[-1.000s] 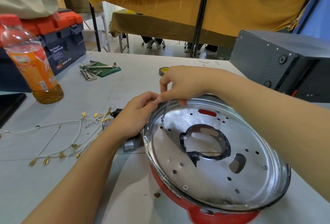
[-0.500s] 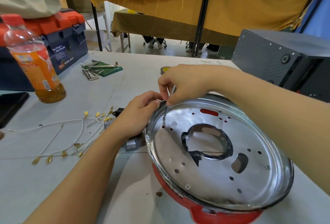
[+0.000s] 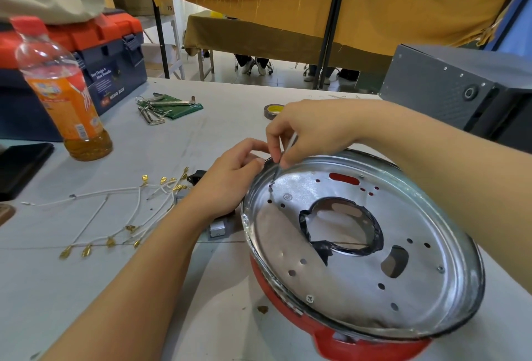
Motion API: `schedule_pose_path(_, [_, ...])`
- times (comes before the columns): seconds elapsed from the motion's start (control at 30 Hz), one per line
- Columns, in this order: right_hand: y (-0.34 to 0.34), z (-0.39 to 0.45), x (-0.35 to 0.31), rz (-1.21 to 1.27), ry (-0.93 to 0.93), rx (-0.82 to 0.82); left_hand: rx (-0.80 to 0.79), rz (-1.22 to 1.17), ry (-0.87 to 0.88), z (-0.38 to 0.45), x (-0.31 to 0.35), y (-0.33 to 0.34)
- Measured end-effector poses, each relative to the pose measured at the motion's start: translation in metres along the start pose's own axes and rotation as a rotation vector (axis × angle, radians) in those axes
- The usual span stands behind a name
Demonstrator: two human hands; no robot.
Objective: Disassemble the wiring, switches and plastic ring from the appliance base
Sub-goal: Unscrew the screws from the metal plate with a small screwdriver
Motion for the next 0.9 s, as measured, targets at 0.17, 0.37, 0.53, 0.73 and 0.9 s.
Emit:
schedule_pose_path(0.17, [0.002, 0.002, 0.003, 0.027, 0.024, 0.057, -0.018, -0.004, 0.005, -0.001, 0.001, 0.001])
schedule_pose_path(0.37, [-0.001, 0.0, 0.0, -0.021, -0.005, 0.03, 0.008, 0.045, 0.01, -0.001, 0.003, 0.0])
schedule_pose_path(0.53, [0.0, 0.002, 0.001, 0.022, 0.007, 0.075, 0.012, 0.038, 0.022, -0.001, 0.002, -0.001])
schedule_pose_path(0.73, [0.001, -0.002, 0.009, 0.089, 0.034, 0.135, 0.033, 0.058, 0.023, -0.002, 0.003, -0.004])
schedule_pose_path(0.9, [0.0, -0.013, 0.007, 0.09, 0.004, 0.143, 0.063, 0.096, 0.047, -0.002, 0.006, -0.008])
Point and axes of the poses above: each hand's wrist, its own z-axis towards the middle knuckle, its own y-axis out of the palm, x = y × z, the point moved 9 cm from there along z, towards the middle knuckle, and after that the axes turned 10 degrees about -y, right-handed, at the moved point
